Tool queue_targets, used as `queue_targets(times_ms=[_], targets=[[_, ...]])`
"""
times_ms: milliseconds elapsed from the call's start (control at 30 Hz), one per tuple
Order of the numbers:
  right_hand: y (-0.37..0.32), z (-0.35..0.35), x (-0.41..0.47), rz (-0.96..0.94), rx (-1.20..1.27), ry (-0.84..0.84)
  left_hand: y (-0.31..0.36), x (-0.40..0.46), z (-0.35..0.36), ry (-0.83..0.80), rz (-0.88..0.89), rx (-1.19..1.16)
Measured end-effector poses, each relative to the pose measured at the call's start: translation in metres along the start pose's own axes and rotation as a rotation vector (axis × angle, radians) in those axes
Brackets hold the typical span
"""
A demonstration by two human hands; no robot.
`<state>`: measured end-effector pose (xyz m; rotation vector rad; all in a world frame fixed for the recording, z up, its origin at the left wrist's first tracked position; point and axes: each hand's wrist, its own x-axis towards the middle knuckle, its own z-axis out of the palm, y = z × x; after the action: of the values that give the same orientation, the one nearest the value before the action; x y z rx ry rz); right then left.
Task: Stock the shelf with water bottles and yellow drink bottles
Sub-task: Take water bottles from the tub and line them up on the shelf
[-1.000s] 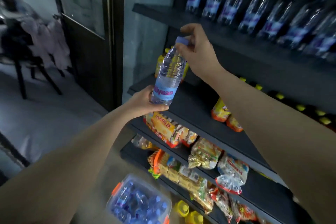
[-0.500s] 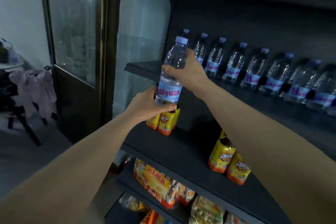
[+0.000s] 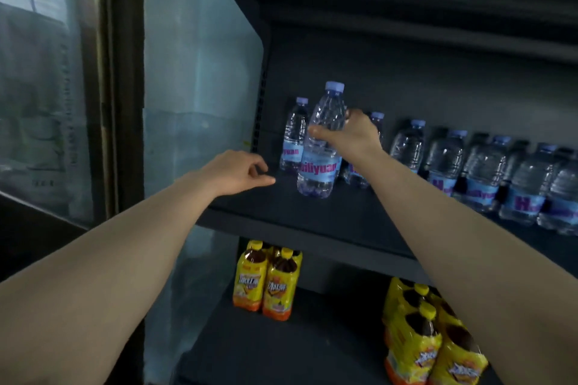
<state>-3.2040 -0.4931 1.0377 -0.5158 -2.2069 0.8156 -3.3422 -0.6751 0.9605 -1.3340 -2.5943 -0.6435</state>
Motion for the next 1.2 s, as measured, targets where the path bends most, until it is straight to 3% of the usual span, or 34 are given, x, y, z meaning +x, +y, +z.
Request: queue_targets(times_ms=[400,533,700,933,1200], targets=[[0.038,0.08,0.066,0.099,0.008,0.057,-0.066,0.134,0.031,-0.109,0.093,0.025],[0.04,0.088,0.076,0.111,-0.039,0.062,-0.06,0.159,0.039,-0.064,0.159,0.009],[0.048,0.094,0.089,0.12,-0.094,0.102,-0.041,0.191,0.041,0.055,0.135,-0.21],[0.059,0.093,0.091,0.142,-0.088,-0.006,-0.042,0.212,0.057,0.047,0.074,-0.443],[0.055,0.096,0.089,0.134,-0.058,0.007,-0.062,0.198,0.056,-0.038,0.129,-0.388]])
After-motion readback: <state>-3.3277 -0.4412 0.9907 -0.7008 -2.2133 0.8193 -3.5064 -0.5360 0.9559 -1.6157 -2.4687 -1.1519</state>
